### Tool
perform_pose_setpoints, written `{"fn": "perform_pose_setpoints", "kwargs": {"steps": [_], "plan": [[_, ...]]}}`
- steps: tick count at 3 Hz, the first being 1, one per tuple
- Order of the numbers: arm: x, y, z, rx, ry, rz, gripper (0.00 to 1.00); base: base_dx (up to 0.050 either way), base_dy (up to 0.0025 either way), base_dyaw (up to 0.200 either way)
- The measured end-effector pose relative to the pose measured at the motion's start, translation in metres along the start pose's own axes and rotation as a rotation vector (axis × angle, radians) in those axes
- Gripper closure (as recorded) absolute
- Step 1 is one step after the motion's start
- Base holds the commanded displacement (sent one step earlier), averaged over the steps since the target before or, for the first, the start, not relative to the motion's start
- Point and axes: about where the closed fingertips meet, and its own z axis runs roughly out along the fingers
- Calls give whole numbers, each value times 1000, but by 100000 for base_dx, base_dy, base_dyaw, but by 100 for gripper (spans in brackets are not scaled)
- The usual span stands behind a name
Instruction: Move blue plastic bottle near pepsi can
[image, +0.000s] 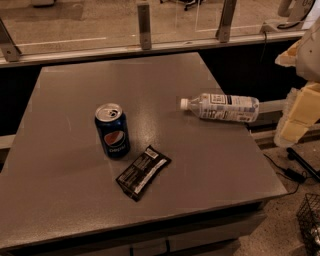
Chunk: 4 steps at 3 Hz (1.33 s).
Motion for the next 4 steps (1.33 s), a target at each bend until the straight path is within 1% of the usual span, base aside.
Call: {"fn": "perform_pose_setpoints", "kwargs": {"steps": [1,2,3,4], "plan": [[-2,-28,15,5,-2,-11,0,0,0,0],[-12,-85,62,-25,-25,-6,0,0,0,0],[-12,-85,62,-24,-25,-6,0,0,0,0],[-13,-85,65,-29,-17,-27,0,0,0,0]]}}
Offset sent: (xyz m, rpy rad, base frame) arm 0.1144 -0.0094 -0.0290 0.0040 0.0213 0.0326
